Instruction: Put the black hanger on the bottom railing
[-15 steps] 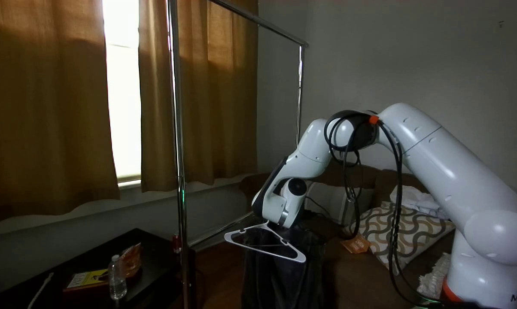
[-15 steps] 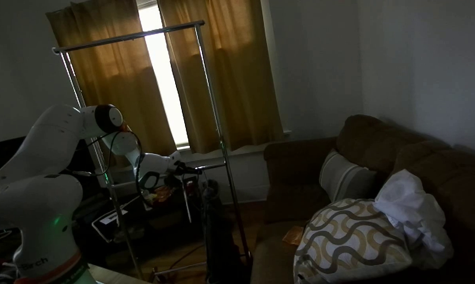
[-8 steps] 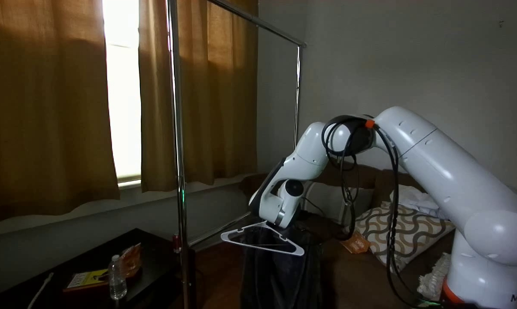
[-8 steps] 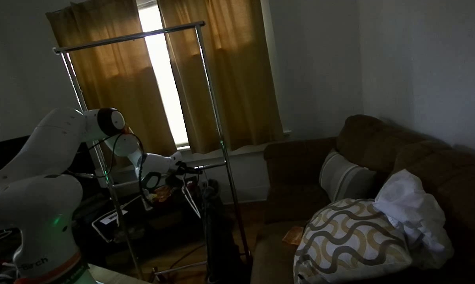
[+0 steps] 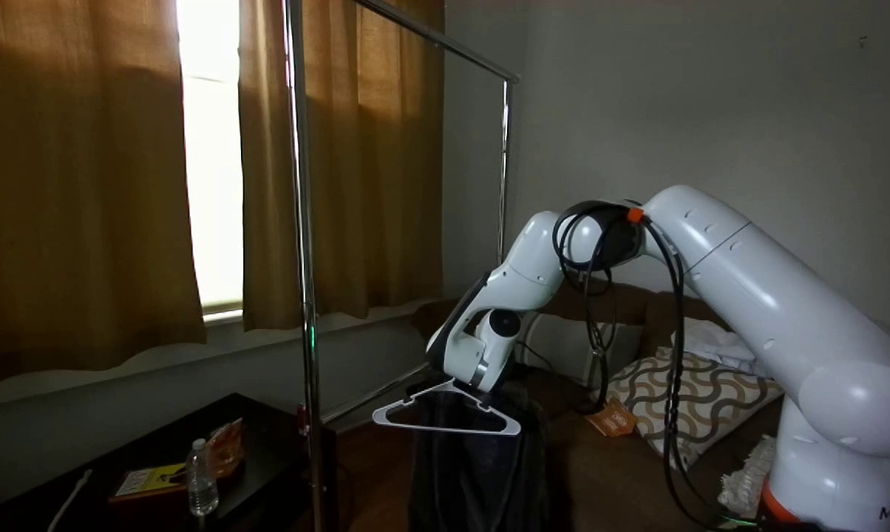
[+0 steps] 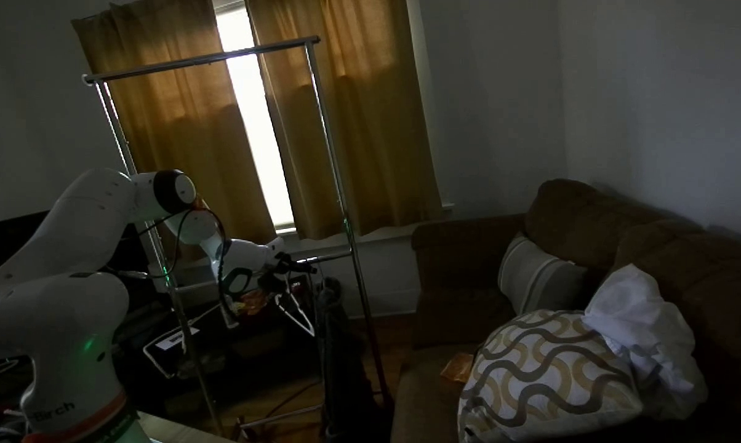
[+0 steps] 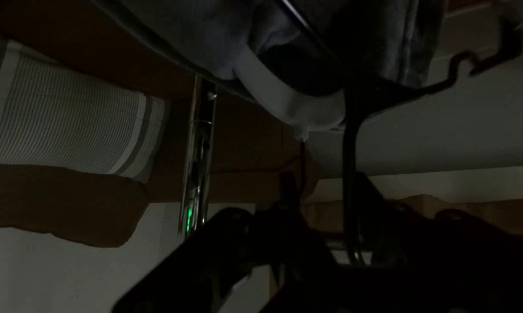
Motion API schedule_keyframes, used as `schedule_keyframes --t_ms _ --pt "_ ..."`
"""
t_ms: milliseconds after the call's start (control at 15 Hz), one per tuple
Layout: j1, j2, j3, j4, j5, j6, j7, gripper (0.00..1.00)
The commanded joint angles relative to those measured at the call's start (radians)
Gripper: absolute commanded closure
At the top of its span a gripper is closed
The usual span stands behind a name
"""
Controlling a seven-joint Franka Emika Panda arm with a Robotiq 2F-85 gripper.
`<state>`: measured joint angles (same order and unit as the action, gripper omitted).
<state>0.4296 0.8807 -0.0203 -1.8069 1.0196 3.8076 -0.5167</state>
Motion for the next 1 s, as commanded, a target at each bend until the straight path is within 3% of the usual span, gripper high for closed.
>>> schedule_keyframes --t_ms 0,267,400,933 --pt "-0.010 -0.049 0.011 -0.062 -0.012 -0.037 -0.014 0.30" --pt "-0.010 -0.097 0.011 -0.123 -0.028 -0.054 -0.047 0.00" --pt "0.000 -0.119 0.000 -0.161 -0.042 -0.058 -0.095 0.00" --pt "-0.071 -0.287 0.049 -0.378 -0.261 -0.161 -0.119 0.00"
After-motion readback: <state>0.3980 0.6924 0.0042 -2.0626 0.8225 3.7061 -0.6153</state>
